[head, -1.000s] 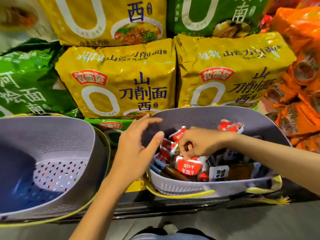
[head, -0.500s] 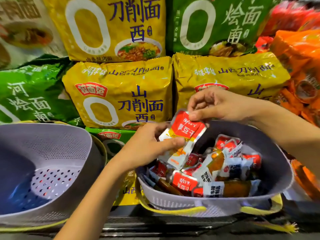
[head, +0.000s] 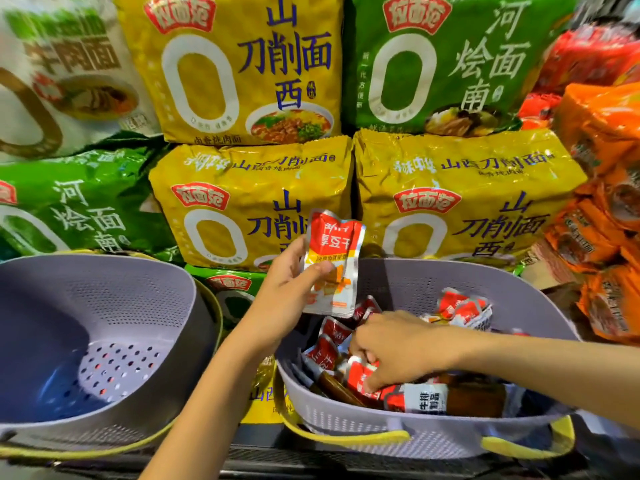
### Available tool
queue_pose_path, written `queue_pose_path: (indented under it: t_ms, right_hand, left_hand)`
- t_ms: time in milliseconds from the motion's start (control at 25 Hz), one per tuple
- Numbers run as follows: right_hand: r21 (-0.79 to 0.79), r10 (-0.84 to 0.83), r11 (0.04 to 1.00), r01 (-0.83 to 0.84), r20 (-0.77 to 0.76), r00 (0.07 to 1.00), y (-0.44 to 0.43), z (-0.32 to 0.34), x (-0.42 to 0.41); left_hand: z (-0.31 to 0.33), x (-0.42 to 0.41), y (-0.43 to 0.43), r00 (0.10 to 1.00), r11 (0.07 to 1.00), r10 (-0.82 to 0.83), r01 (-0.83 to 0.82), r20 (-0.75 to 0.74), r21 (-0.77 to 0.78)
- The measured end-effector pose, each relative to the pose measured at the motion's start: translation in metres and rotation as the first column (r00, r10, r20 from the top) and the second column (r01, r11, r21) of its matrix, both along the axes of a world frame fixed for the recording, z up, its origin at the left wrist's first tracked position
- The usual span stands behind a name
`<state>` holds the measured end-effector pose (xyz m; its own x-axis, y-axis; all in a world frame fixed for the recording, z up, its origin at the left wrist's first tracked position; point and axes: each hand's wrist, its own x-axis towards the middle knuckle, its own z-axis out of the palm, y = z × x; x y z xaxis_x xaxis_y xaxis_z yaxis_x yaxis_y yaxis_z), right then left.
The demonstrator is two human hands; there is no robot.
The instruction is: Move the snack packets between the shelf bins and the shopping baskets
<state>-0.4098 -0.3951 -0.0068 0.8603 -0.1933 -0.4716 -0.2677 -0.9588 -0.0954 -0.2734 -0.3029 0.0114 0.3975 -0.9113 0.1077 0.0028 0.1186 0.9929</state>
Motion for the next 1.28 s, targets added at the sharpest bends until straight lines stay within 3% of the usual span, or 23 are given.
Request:
queue_pose_path:
  t_ms: [200,360,480,560,640,720,800,960,1040,1080,1120,1160,1240,1280]
  right_hand:
    - [0.355,-0.203,0.921,0.163,0.081,0.976,-0.026,0.018,-0.009]
    - [0.766,-0.515,0.607,0.21,0.179,0.838,-0.05,0.059,-0.035]
    - [0.869,-0.629,0.478,0.124,0.241,0.739,-0.052,0.085,-0.04]
    - [0.837,-0.648,0.537,0.11,0.325,0.689,-0.046,0.093,-0.032]
    - [0.738,-0.635,0.659,0.143,0.445,0.632,-0.041,0.095,-0.021]
    - [0.567,-0.562,0.8,0.196,0.594,0.575,-0.036,0.094,-0.015]
    - [0.446,-0.501,0.863,0.237,0.696,0.514,-0.031,0.089,-0.013]
    - [0.487,-0.548,0.836,0.253,0.735,0.399,-0.029,0.077,-0.012]
    - [0.576,-0.636,0.77,0.276,0.727,0.259,-0.039,0.069,-0.014]
    - [0.613,-0.679,0.731,0.299,0.695,0.235,-0.045,0.066,-0.018]
    - [0.62,-0.706,0.707,0.339,0.641,0.299,-0.049,0.062,-0.021]
    - [0.578,-0.693,0.72,0.385,0.561,0.453,-0.051,0.055,-0.024]
    - [0.333,-0.48,0.866,0.373,0.346,0.806,-0.052,0.036,-0.023]
    - [0.195,-0.334,0.936,0.295,0.219,0.917,-0.05,0.024,-0.019]
  left_hand:
    - [0.001,0.0,0.0,0.996,0.997,0.077,-0.078,-0.052,-0.005]
    - [0.005,-0.002,0.002,0.996,0.997,0.078,-0.079,-0.045,-0.01]
    - [0.01,-0.01,0.003,1.0,0.998,0.009,-0.01,0.019,0.056]
    - [0.01,-0.012,0.001,0.999,0.989,-0.049,0.048,0.0,0.137]
    - [0.01,-0.014,0.001,0.994,0.976,-0.104,0.109,-0.038,0.188]
    - [0.008,-0.016,0.001,0.99,0.977,-0.13,0.137,-0.048,0.165]
    - [0.005,-0.019,0.003,0.991,0.98,-0.133,0.134,-0.019,0.145]
    - [0.002,-0.019,0.006,0.991,0.988,-0.111,0.118,-0.077,0.098]
    - [0.003,-0.018,0.007,0.996,0.997,-0.047,0.051,-0.081,0.05]
    - [0.003,-0.017,0.008,0.997,1.0,-0.008,0.009,-0.079,0.014]
    - [0.004,-0.017,0.008,0.996,1.0,0.026,-0.027,-0.084,-0.011]
    - [0.005,-0.016,0.008,0.993,0.998,0.055,-0.057,-0.101,-0.026]
    - [0.003,-0.015,0.008,0.99,0.995,0.088,-0.092,-0.114,-0.032]
    - [0.004,-0.015,0.008,0.989,0.994,0.096,-0.1,-0.117,-0.032]
